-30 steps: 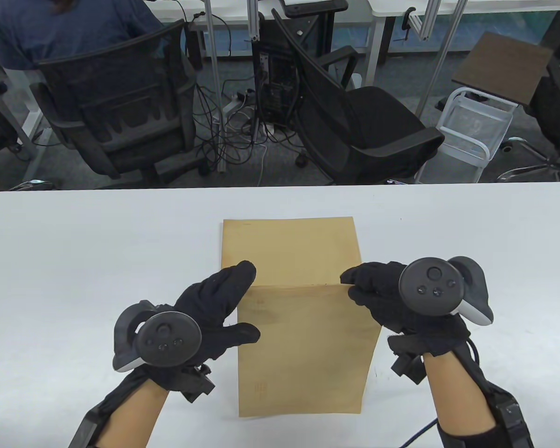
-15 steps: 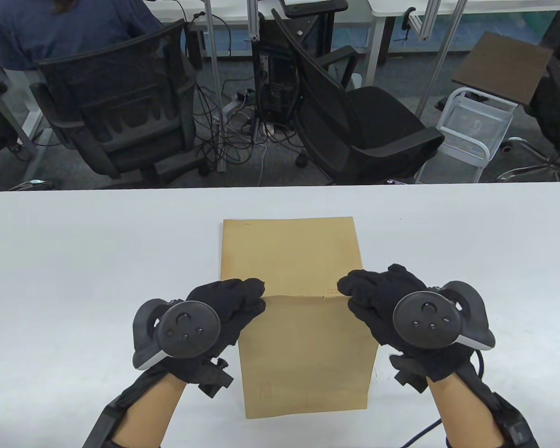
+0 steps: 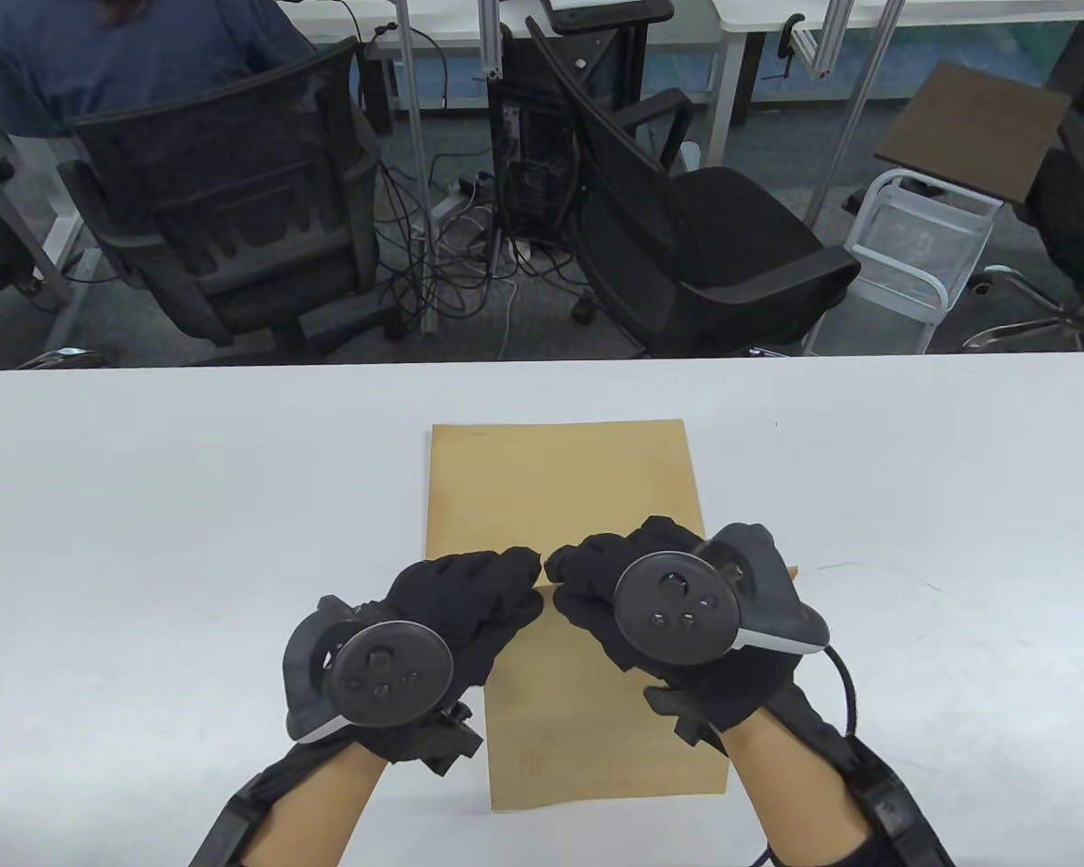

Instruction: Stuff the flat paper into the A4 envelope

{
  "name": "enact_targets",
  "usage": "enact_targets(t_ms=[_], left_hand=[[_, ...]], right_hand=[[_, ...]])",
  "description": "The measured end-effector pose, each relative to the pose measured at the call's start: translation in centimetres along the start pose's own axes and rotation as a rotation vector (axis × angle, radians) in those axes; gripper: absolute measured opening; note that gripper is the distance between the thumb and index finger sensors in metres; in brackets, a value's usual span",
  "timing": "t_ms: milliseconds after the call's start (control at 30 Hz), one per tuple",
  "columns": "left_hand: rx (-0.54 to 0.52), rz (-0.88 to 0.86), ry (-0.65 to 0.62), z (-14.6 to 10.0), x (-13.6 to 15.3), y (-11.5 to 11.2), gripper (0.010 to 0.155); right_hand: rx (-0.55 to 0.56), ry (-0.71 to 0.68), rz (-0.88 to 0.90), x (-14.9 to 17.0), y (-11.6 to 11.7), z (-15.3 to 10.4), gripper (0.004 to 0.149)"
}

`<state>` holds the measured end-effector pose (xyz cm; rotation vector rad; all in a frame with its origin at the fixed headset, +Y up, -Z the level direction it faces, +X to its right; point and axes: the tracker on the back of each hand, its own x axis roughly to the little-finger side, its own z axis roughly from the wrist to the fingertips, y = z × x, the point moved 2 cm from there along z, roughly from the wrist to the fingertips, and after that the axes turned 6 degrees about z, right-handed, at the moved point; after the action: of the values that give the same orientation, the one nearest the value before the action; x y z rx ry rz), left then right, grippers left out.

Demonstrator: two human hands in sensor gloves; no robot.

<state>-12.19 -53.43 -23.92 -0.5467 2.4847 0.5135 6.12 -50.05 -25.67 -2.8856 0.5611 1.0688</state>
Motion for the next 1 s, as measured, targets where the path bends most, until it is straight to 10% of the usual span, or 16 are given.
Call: enact_targets(t_ms=[433, 1000], left_hand=[[-0.028, -0.058, 0.043, -0.7, 2.6, 1.0, 0.044], [-0.096, -0.036, 0.191, -2.8, 5.7, 1.1, 0.044]], right_hand=[[0.158, 0.246, 0.246, 10.2, -3.9, -7.4, 0.042], [0.385, 0.183, 0.367, 13.0, -3.3, -10.4, 0.038]])
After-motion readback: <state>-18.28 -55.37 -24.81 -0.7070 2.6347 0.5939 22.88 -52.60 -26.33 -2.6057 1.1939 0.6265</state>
